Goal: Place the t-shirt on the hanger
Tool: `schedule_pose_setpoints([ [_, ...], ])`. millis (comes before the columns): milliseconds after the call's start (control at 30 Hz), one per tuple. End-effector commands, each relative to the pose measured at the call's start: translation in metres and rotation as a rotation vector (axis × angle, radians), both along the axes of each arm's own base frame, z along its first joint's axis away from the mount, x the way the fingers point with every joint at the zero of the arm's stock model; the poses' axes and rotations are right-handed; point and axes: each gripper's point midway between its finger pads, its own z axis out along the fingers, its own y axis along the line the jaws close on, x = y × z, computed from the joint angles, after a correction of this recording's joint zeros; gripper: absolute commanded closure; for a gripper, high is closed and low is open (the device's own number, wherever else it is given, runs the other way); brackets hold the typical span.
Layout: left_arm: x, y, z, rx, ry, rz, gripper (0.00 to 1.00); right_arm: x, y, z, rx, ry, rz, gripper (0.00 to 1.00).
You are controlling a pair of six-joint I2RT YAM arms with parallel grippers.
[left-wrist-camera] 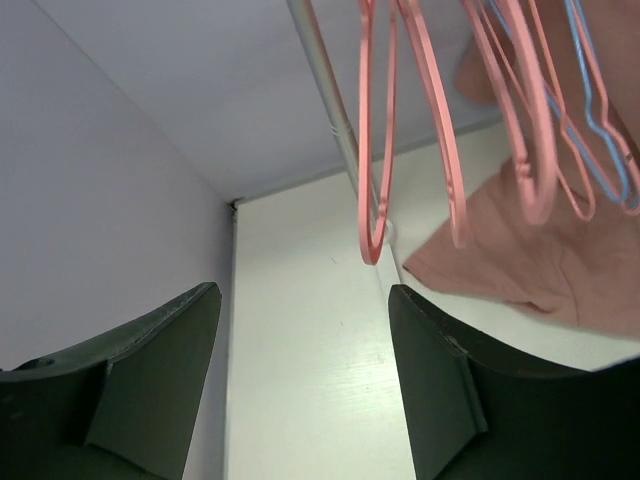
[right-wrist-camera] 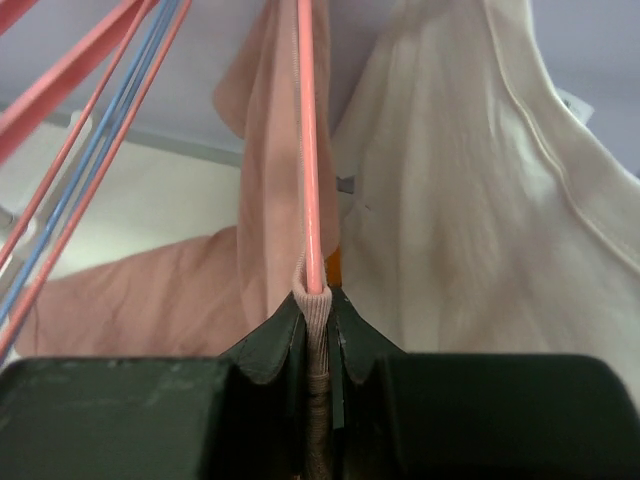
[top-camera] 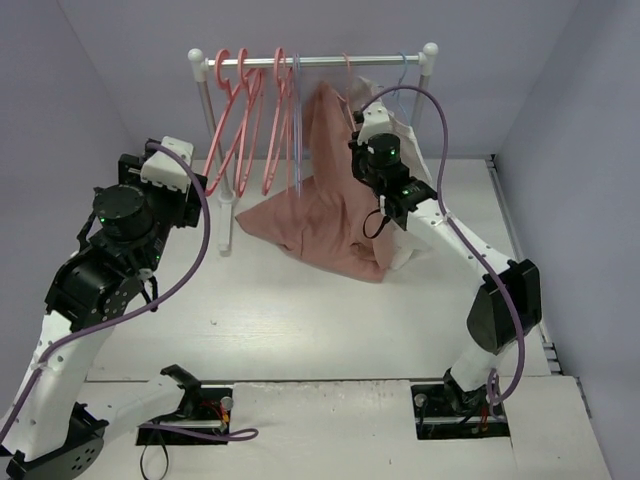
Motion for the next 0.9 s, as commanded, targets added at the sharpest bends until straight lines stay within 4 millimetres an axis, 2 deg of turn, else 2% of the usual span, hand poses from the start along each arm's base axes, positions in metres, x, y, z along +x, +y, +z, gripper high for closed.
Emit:
schedule_pose_setpoints([
  [0,0.004,-0.012,-0.004,-0.072,0.003,-0.030,0.36,-0.010,-0.020,0.030,0.119,-0.101,-0.137,0.99],
  [33,0.005,-0.012,-0.006,-0.070,0.007,-0.031,0.36,-0.010,-0.017,0.027,0.111,-0.094,-0.114,0.96],
  [67,0.005,-0.012,-0.007,-0.071,0.011,-0.028,0.37,-0.011,-0.015,0.026,0.107,-0.092,-0.098,0.87],
  [100,0.006,-0.012,-0.008,-0.071,0.013,-0.026,0.36,-0.012,-0.012,0.027,0.104,-0.092,-0.073,0.67],
  [167,0.007,-0.011,-0.008,-0.071,0.015,-0.013,0.36,-0.017,-0.009,0.041,0.111,-0.116,-0.037,0.25],
  [200,0.007,-0.009,-0.005,-0.078,0.011,-0.002,0.34,-0.020,-0.008,0.052,0.119,-0.135,-0.017,0.10],
  [233,0.007,-0.009,-0.003,-0.085,0.008,0.003,0.33,-0.024,-0.009,0.066,0.131,-0.158,0.002,0.02],
  [300,0.007,-0.007,0.003,-0.104,0.003,0.010,0.31,-0.034,-0.012,0.096,0.152,-0.212,0.032,0.00],
  [400,0.006,-0.004,0.009,-0.158,-0.007,0.032,0.28,-0.055,-0.031,0.145,0.170,-0.310,0.048,0.00],
  [433,0.004,-0.001,0.011,-0.174,-0.014,0.047,0.27,-0.071,-0.042,0.167,0.185,-0.357,0.051,0.00],
  [500,0.001,0.004,0.010,-0.200,-0.019,0.068,0.27,-0.086,-0.068,0.183,0.177,-0.404,-0.007,0.00],
  [533,0.000,0.008,0.009,-0.212,-0.021,0.084,0.26,-0.106,-0.088,0.202,0.182,-0.455,-0.042,0.00],
  [567,-0.002,0.009,0.011,-0.220,-0.027,0.085,0.26,-0.106,-0.094,0.203,0.179,-0.461,-0.057,0.00],
  [600,-0.005,0.014,0.010,-0.220,-0.031,0.099,0.25,-0.120,-0.118,0.208,0.158,-0.486,-0.113,0.00],
  [667,-0.006,0.017,0.005,-0.208,-0.025,0.110,0.24,-0.138,-0.143,0.209,0.121,-0.512,-0.170,0.00],
  [733,-0.014,0.023,0.002,-0.198,-0.020,0.121,0.22,-0.172,-0.172,0.206,0.086,-0.535,-0.237,0.00],
  [867,-0.028,0.033,-0.007,-0.203,-0.027,0.134,0.19,-0.198,-0.207,0.149,0.088,-0.441,-0.387,0.00],
])
